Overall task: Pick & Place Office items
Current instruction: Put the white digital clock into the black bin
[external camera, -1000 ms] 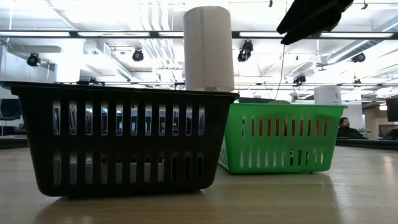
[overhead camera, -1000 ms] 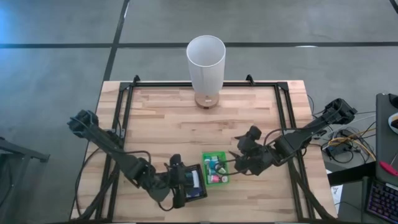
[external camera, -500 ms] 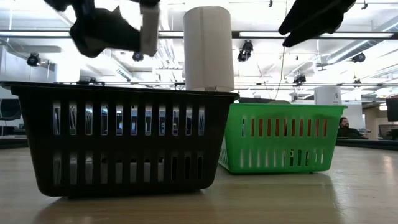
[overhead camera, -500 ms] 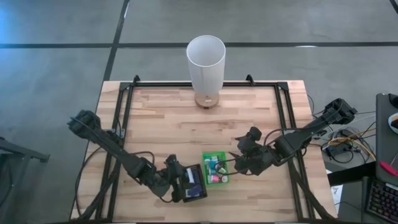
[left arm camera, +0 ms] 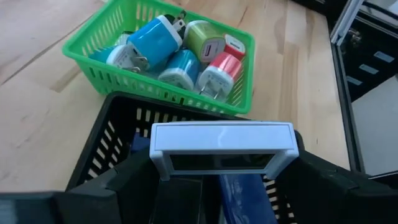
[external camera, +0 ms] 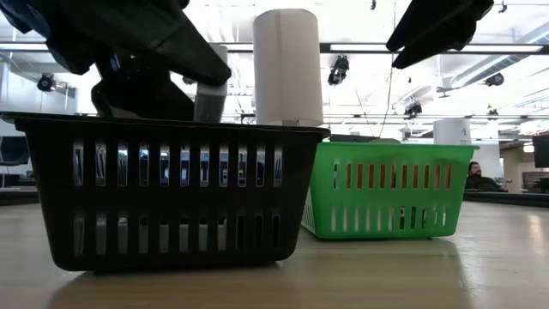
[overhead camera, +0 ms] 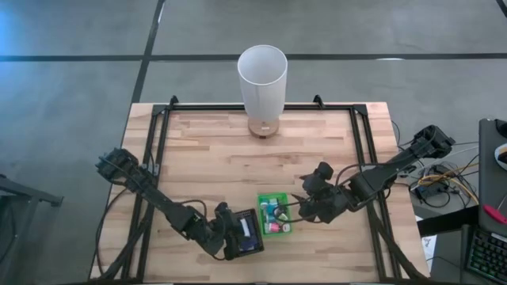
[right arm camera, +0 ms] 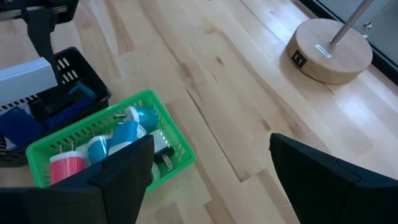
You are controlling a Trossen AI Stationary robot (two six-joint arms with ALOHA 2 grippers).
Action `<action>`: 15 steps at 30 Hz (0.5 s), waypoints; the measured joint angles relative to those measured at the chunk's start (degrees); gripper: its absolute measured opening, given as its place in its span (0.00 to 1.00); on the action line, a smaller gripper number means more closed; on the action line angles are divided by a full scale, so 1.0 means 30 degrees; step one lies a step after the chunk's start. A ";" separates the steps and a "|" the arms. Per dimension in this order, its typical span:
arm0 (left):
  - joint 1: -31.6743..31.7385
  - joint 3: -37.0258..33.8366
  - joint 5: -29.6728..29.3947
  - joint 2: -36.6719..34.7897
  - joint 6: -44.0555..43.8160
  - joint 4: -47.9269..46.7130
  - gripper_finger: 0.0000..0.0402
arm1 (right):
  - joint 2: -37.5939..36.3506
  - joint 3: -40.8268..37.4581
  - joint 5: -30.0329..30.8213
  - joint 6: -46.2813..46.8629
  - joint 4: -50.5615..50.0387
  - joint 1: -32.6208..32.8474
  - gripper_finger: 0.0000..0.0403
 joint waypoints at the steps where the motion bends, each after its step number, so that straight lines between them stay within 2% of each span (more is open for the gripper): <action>1: 0.0012 0.0004 -0.0001 -0.0004 -0.0004 0.0019 0.71 | 0.0000 0.0000 0.0007 0.0000 0.0014 0.0000 0.78; 7: 0.0066 0.0080 -0.0008 -0.0066 -0.0823 0.0063 0.72 | 0.0000 0.0000 0.0007 -0.0007 0.0021 0.0000 0.78; 11: 0.0087 0.0080 -0.0008 -0.0022 -0.1658 -0.0010 0.93 | 0.0000 -0.0029 0.0007 -0.0037 0.0021 0.0000 0.78; 13: 0.0101 0.0080 -0.0014 -0.0022 -0.1648 -0.0007 0.95 | 0.0000 -0.0058 0.0003 -0.0072 0.0029 0.0000 0.78; 15: 0.0102 0.0080 -0.0008 -0.0029 -0.1505 -0.0007 0.92 | 0.0000 -0.0066 0.0007 -0.0073 0.0005 0.0000 0.78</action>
